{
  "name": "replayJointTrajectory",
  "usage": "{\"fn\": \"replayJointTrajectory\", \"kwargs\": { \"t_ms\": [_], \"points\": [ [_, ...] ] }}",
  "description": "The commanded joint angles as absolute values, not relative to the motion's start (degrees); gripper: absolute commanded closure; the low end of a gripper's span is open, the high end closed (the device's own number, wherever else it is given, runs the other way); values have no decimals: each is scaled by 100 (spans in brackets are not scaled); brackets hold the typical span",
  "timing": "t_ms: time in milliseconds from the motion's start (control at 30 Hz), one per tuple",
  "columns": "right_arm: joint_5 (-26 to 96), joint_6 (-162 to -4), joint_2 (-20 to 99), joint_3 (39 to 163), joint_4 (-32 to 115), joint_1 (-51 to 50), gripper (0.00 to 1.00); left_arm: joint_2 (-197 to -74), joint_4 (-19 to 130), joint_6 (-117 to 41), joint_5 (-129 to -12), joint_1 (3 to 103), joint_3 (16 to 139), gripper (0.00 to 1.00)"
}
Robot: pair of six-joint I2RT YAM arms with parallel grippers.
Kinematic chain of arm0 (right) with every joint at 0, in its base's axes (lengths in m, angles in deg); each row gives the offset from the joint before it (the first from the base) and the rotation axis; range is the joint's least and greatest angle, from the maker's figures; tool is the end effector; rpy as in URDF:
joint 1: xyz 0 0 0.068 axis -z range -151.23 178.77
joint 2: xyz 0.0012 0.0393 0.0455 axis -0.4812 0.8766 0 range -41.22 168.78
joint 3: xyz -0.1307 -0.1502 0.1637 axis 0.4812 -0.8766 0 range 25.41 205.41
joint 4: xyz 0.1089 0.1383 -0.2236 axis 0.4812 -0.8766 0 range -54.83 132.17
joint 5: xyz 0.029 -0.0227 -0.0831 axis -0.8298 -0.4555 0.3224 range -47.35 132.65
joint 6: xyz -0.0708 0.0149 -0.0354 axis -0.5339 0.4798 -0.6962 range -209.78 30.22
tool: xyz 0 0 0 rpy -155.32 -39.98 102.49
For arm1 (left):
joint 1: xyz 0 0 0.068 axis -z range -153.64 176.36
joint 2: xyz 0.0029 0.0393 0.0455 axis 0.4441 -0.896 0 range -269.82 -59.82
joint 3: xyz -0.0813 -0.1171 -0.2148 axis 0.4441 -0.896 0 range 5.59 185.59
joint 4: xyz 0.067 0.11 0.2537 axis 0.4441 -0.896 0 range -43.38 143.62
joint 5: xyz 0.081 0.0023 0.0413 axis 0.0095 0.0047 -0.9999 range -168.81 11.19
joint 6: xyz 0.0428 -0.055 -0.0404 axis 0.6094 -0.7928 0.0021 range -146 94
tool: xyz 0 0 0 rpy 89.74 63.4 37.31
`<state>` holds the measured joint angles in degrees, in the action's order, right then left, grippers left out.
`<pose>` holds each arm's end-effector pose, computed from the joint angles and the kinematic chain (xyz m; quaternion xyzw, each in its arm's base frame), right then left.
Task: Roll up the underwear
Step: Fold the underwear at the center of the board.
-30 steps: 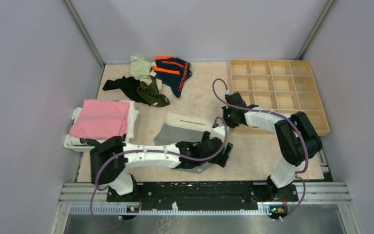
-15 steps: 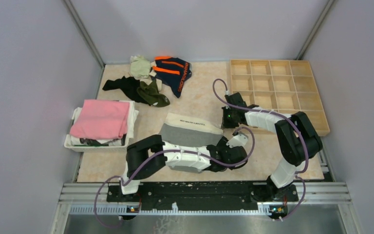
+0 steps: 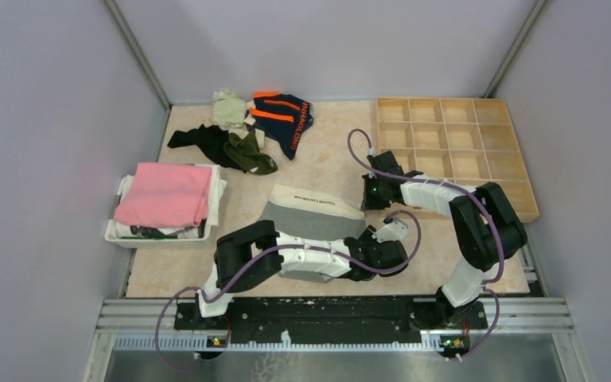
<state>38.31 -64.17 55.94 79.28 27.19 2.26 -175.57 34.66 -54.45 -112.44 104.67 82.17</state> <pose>0.3230 0.1670 0.0969 -0.0179 0.9611 0.1527 0.2294 0.1278 -0.4274 0.1015 0.3160 0.8682 -0.0451 0.3800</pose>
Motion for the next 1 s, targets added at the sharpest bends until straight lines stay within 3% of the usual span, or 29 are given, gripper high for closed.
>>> {"fn": "replayJointTrajectory", "kwargs": {
  "t_ms": [0, 267, 467, 600, 767, 967],
  "points": [
    [3861, -6522, 5459, 7818, 2562, 255, 100, -17672, 3385, -5351, -11344, 10476, 8382, 47],
    [3956, -6575, 5389, 7861, 2467, 260, 100, -17751, 3173, -5490, -11389, 10476, 8321, 54],
    [3940, -6580, 5388, 7883, 2477, 258, 100, -17869, 3186, -5492, -11362, 10476, 8346, 65],
    [3940, -6618, 5363, 7877, 2434, 258, 100, -17898, 3260, -5445, -11400, 10476, 8283, 76],
    [3852, -6648, 5205, 7890, 2433, 258, 100, -17864, 3318, -5422, -11505, 10476, 8124, 99],
    [3891, -6703, 4704, 8061, 2250, 259, 100, -17404, 3481, -5398, -11369, 10476, 7898, 100]
  ]
}}
